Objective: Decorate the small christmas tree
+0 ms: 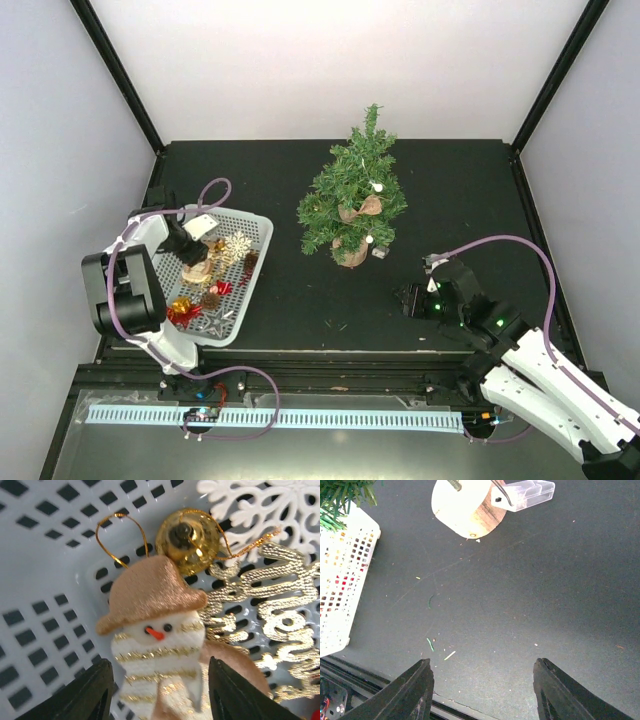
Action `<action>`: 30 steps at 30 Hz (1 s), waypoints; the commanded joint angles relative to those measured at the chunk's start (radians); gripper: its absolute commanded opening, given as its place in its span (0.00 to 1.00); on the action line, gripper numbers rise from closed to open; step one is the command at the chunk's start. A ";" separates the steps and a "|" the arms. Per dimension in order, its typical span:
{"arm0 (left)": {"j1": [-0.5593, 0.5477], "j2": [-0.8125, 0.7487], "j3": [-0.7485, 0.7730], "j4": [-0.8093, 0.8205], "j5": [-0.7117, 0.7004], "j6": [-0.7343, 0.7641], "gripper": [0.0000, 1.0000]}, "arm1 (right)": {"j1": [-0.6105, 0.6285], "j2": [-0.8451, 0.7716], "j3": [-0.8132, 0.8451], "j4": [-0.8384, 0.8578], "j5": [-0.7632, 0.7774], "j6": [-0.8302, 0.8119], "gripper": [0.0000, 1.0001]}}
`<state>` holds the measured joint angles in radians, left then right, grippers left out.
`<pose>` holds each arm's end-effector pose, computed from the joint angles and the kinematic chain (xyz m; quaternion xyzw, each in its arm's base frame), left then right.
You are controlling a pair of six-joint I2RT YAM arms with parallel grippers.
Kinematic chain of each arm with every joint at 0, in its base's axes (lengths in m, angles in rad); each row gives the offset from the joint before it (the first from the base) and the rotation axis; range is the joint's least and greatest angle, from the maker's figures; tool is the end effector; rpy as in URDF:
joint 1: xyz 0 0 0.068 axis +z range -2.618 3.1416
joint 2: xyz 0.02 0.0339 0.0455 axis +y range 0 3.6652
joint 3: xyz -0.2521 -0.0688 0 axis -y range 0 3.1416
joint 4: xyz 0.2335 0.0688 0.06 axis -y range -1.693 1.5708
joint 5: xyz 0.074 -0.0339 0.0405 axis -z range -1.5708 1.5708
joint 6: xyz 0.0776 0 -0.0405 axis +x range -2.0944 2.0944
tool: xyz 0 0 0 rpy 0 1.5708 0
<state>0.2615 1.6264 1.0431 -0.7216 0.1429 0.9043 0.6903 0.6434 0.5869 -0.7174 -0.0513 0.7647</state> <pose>0.2942 0.0673 0.1412 0.3213 0.9350 0.0137 0.1493 0.1233 0.1070 0.2056 0.0243 0.9211 0.2756 0.2739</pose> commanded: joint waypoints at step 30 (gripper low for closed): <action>-0.106 0.089 0.064 0.141 0.080 -0.153 0.76 | 0.007 0.014 0.009 0.042 -0.019 0.011 0.56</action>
<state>0.1566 1.7008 1.0973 -0.6525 0.2665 0.7834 0.6907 0.6609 0.5865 -0.6945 -0.0589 0.7670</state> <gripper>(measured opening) 0.761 0.557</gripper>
